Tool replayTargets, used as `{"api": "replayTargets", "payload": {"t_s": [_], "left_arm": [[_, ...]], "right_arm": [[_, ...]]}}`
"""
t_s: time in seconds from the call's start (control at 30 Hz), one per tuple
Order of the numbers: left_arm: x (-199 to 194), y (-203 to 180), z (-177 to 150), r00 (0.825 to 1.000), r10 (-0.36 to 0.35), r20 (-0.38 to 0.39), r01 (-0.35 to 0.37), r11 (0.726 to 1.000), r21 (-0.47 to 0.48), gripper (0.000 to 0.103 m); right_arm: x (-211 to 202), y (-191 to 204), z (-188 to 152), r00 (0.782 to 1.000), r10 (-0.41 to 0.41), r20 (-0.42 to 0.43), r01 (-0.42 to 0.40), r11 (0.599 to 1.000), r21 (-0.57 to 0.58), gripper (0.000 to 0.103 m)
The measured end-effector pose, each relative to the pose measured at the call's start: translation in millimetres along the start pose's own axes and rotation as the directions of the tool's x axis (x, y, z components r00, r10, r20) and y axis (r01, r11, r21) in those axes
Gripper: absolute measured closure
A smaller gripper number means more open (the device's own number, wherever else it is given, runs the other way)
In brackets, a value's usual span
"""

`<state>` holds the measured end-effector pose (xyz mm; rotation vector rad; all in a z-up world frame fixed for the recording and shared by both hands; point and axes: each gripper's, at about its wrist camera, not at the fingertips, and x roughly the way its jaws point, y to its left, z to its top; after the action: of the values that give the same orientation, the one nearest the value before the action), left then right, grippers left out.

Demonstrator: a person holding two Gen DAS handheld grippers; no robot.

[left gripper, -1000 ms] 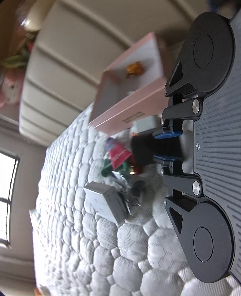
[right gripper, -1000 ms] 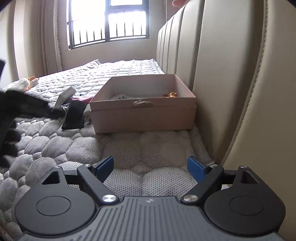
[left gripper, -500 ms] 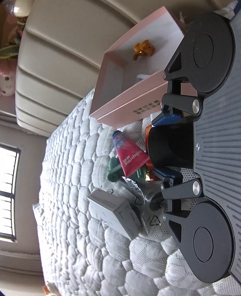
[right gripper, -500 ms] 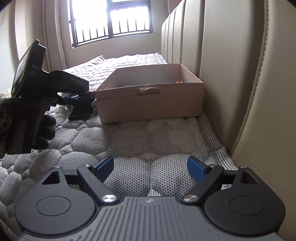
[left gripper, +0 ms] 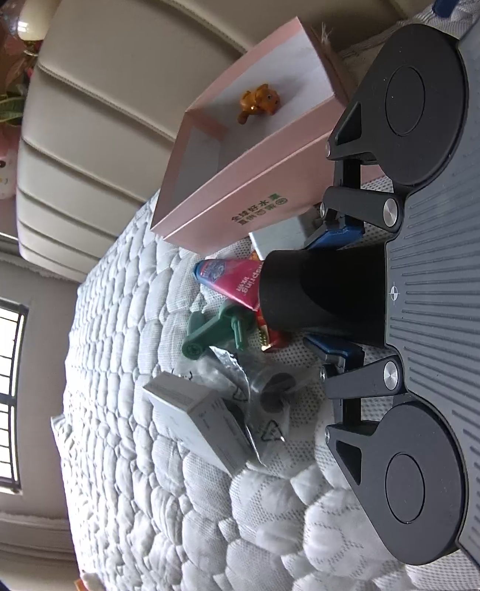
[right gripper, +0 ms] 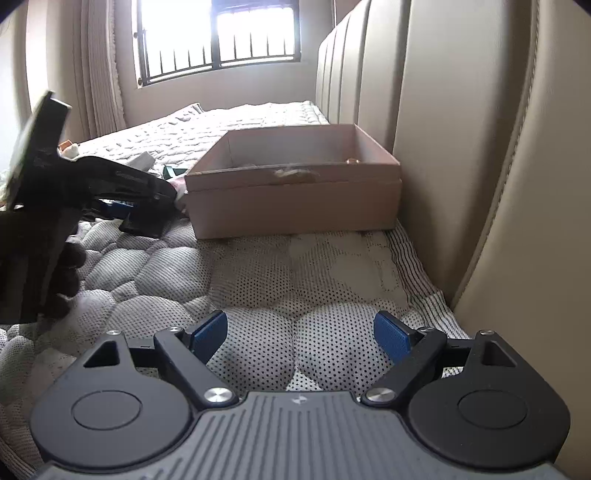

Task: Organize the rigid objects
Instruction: 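Grasp the small white box with the right gripper while the left gripper holds the black object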

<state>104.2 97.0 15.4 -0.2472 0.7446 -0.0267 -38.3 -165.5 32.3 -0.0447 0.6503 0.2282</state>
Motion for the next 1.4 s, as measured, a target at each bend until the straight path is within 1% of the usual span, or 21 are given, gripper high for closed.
{"api": "replayTargets", "payload": {"t_s": [0.1,0.17,0.27,0.33,0.37,0.43,0.5,0.57,0.67,0.8,0.9,1.0,1.13,1.27,1.3,1.37,1.4], "left_arm": [[3,-3,1,1.000,0.011,-0.019,-0.011,1.000,0.024,0.049],[1,-2,0,1.000,0.002,-0.031,-0.001,0.999,0.038,0.050],[-10,6,-4,0.998,-0.043,-0.038,0.043,0.999,0.013,0.050],[-21,14,-10,0.995,-0.087,-0.045,0.088,0.996,0.002,0.050],[-28,16,-13,0.993,-0.104,-0.046,0.105,0.994,0.009,0.052],[-43,24,-22,0.990,-0.131,-0.046,0.132,0.991,0.032,0.052],[-60,32,-31,0.989,-0.145,-0.038,0.146,0.988,0.040,0.052],[-77,43,-39,0.988,-0.154,-0.024,0.155,0.987,0.034,0.052],[-100,60,-50,0.989,-0.150,0.000,0.150,0.989,0.018,0.052],[-123,87,-61,0.991,-0.131,0.025,0.132,0.991,-0.030,0.052],[-136,108,-65,0.992,-0.112,0.055,0.116,0.989,-0.088,0.052],[-141,125,-66,0.993,-0.099,0.060,0.106,0.986,-0.128,0.052],[-138,142,-69,0.993,-0.115,0.039,0.120,0.979,-0.165,0.052],[-133,152,-74,0.991,-0.133,0.023,0.135,0.972,-0.190,0.052],[-132,153,-76,0.990,-0.138,0.022,0.140,0.971,-0.196,0.052],[-132,156,-77,0.987,-0.157,0.019,0.158,0.963,-0.217,0.052],[-132,157,-77,0.985,-0.170,0.019,0.170,0.959,-0.227,0.052]], "right_arm": [[-8,4,2,1.000,-0.013,0.022,0.013,1.000,-0.018,0.016],[-12,5,2,0.999,-0.020,0.025,0.021,1.000,-0.017,0.016],[-14,7,6,0.999,-0.030,0.022,0.030,0.999,-0.024,0.016],[-16,11,9,0.999,-0.037,0.026,0.038,0.999,-0.037,0.016],[-17,14,10,0.999,-0.039,0.029,0.040,0.998,-0.045,0.016],[-18,21,15,0.999,-0.038,0.037,0.040,0.997,-0.063,0.016],[-18,28,21,0.999,-0.033,0.042,0.036,0.996,-0.080,0.016],[-17,36,30,0.999,-0.023,0.043,0.028,0.995,-0.099,0.016],[-12,49,50,0.999,0.005,0.044,0.000,0.993,-0.122,0.016],[1,76,89,0.996,0.074,0.041,-0.068,0.988,-0.139,0.016],[22,104,122,0.992,0.126,0.023,-0.121,0.980,-0.158,0.016],[56,141,153,0.987,0.161,-0.018,-0.162,0.970,-0.180,0.016],[121,183,185,0.971,0.206,-0.120,-0.218,0.971,-0.102,0.016],[188,218,195,0.971,0.168,-0.171,-0.180,0.982,-0.057,0.016],[204,222,195,0.972,0.146,-0.183,-0.158,0.986,-0.052,0.016],[232,229,193,0.967,0.107,-0.229,-0.117,0.993,-0.033,0.017],[238,231,191,0.971,0.078,-0.225,-0.088,0.995,-0.035,0.018]]}}
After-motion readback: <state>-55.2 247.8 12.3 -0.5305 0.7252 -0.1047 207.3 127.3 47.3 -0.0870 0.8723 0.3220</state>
